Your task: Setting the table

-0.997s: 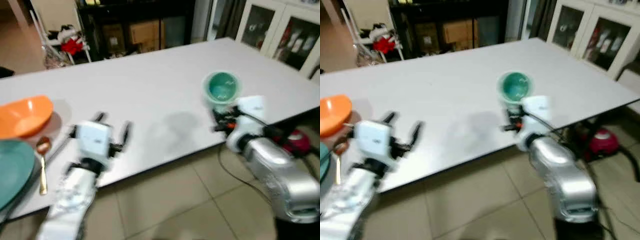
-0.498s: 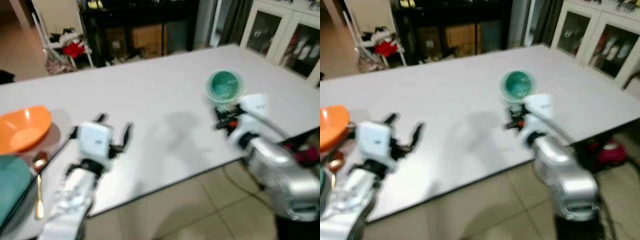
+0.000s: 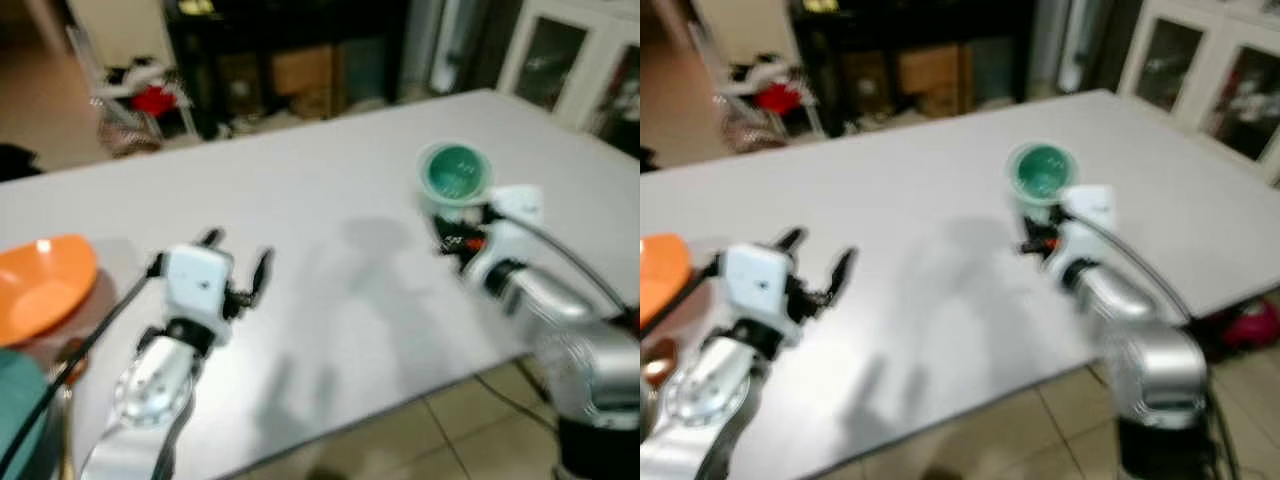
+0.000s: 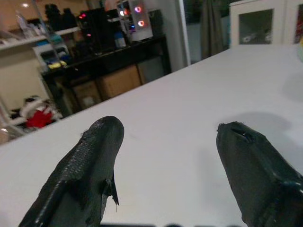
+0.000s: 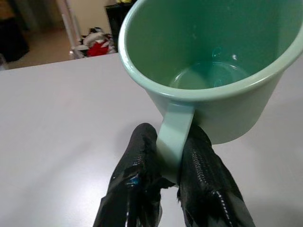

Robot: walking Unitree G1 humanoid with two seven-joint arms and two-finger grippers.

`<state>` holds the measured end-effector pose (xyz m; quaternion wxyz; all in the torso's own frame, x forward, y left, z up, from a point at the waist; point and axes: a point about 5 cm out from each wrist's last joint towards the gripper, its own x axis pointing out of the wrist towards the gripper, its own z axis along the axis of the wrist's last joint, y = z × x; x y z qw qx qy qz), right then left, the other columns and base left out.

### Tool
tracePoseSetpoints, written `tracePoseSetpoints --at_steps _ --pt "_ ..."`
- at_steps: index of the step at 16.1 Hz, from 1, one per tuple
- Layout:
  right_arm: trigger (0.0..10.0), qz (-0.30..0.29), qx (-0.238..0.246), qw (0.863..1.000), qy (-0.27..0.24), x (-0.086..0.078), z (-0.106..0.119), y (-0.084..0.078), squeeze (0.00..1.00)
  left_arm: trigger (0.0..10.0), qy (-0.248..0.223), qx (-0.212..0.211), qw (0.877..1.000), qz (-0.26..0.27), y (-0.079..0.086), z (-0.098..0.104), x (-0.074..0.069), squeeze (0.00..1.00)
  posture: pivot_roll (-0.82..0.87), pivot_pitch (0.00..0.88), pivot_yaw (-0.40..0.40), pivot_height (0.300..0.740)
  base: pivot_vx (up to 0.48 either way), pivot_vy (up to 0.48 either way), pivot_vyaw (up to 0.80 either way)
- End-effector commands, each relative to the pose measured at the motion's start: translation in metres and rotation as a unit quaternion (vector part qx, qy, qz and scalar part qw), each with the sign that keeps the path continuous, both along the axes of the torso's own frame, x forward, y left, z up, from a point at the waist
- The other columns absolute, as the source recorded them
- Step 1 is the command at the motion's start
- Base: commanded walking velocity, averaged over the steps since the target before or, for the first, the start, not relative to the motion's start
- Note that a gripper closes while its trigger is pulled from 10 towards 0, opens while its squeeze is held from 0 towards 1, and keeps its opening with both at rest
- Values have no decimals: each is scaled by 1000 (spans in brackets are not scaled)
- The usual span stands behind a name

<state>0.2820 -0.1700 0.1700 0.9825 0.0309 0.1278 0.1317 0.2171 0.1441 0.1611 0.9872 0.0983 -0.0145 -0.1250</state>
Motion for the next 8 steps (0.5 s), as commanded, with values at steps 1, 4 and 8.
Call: tracePoseSetpoints --at_steps 1,4,8 --pt "10000 40 21 999 -2 7 7 12 0 10000 0 11 1000 -8 1 3 0 0 -81 0 42 740 0 0 0" --pt "10000 47 23 998 37 26 1 10 0 10000 13 25 998 -53 -7 5 0 0 -68 7 49 740 0 0 0" --pt "10000 52 14 995 87 81 -12 10 0 10000 30 47 991 -122 -15 10 1 0 -26 50 71 740 0 0 0"
